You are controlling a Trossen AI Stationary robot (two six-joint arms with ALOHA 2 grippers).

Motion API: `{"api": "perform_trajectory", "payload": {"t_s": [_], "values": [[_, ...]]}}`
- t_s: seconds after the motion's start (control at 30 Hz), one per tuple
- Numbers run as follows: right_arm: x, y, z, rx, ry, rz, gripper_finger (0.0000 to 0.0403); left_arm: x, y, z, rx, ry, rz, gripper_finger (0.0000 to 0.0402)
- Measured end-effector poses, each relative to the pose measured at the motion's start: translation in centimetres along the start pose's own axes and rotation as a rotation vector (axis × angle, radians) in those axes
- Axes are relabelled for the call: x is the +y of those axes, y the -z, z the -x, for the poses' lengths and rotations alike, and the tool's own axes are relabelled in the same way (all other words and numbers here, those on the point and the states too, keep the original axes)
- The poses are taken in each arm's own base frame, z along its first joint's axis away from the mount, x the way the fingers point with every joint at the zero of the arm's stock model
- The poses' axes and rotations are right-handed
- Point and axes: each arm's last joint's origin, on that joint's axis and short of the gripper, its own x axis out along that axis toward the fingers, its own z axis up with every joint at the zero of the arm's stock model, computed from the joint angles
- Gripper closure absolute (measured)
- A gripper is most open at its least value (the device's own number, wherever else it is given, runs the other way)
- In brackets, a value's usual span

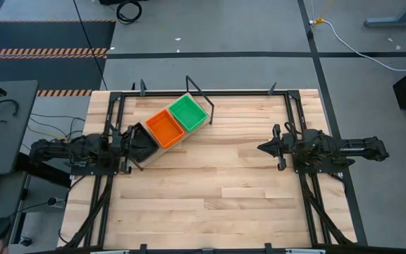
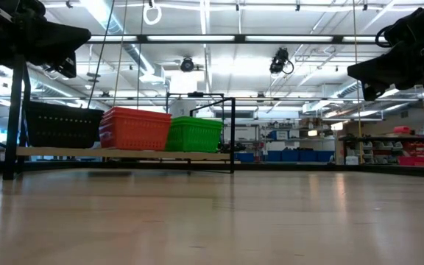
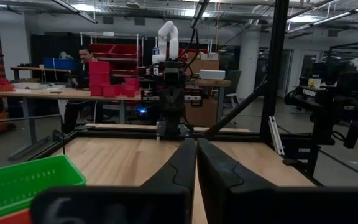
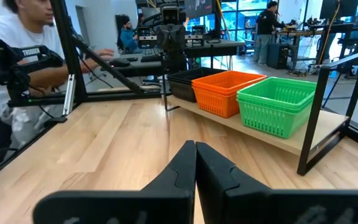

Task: Stack baskets on shelf by color
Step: Return to Home Position

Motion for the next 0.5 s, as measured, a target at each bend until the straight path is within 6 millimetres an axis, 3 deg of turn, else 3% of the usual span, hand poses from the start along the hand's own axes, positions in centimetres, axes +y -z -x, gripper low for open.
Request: {"api": "perform_trajectory", "payload": {"t_s": [0.5], "values": [[0.00,0.00,0.00,0.000,0.000,0.000,0.0391,0.00,0.00,0.00,0.000,0.000,0.000,0.0370]]}}
